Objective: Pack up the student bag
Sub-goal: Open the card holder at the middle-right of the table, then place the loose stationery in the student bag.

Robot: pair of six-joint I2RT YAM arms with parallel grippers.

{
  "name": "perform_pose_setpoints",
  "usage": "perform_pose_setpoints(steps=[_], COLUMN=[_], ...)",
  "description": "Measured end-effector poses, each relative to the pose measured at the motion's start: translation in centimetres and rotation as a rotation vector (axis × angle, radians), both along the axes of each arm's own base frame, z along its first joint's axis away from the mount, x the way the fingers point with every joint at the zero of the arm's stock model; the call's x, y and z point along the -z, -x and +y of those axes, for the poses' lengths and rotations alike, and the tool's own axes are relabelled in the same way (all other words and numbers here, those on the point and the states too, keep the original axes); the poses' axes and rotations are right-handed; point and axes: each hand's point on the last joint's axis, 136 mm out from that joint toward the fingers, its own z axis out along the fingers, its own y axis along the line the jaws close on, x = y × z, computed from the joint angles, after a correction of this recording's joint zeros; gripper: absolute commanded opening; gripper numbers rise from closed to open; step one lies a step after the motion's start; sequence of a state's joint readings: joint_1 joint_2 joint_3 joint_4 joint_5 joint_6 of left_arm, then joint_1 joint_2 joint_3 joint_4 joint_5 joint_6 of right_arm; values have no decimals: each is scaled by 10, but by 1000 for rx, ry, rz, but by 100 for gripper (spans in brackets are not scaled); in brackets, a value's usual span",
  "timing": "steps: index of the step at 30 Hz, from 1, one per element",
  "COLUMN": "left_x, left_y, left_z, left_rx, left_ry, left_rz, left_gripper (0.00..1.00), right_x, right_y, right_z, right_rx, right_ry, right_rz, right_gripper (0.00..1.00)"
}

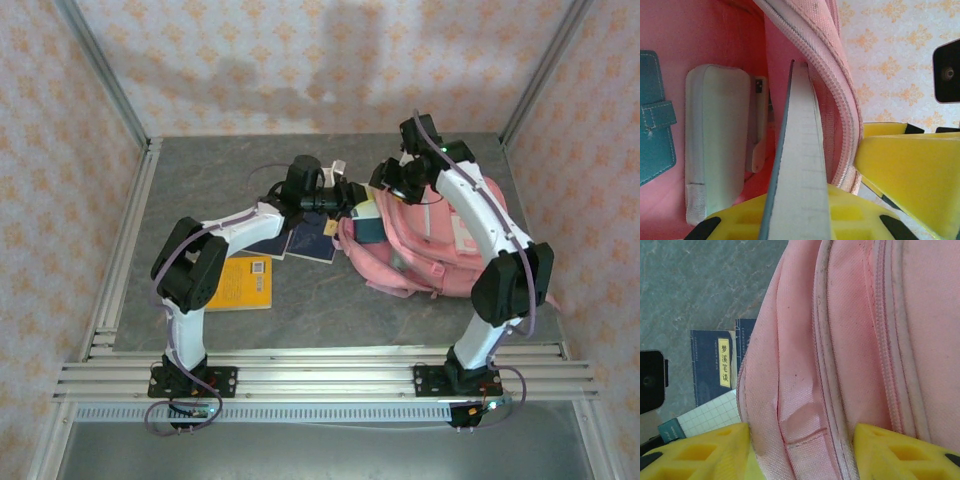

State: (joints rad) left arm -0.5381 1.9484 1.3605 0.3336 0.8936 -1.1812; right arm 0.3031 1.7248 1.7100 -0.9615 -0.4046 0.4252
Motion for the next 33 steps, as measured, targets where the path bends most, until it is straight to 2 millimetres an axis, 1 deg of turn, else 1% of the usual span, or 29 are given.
perform_pose_setpoints(steps=[6, 10, 12, 13, 14, 17, 19, 21, 28, 31, 33], left_x=[1, 0, 0, 0, 0, 0, -1, 0, 4, 1, -3], left_y=[1, 2, 2, 2, 2, 4, 7, 8, 11, 15, 16], left_z=[-2, -4, -4, -4, -4, -5, -8, -8, -5, 0, 6], left_rx=[3, 8, 8, 8, 8, 13, 20, 21, 27, 34, 34], left_ry=[-1, 3, 3, 3, 3, 3, 2, -3, -43, -74, -91], left_rz=[2, -4, -4, -4, -5, -5, -8, -3, -22, -45, -61], left_gripper=[0, 0, 0, 0, 0, 0, 0, 0, 0, 0, 0], right_x=[2, 3, 2, 1, 0, 0, 4, 5, 4, -6, -18], right_y=[0, 1, 1, 0, -1, 1, 4, 5, 5, 2, 0], right_z=[1, 3, 3, 3, 2, 2, -4, -8, -10, -11, -14], right_rx=[-18, -53, -66, -74, -78, -93, -101, -97, -95, -88, -74], right_ry=[20, 80, 122, 146, 166, 229, 281, 304, 329, 344, 351], right_rz=[19, 28, 23, 17, 12, -4, 8, 15, 4, -23, -51], right_gripper=[57, 58, 57, 54, 48, 25, 9, 0, 0, 0, 0])
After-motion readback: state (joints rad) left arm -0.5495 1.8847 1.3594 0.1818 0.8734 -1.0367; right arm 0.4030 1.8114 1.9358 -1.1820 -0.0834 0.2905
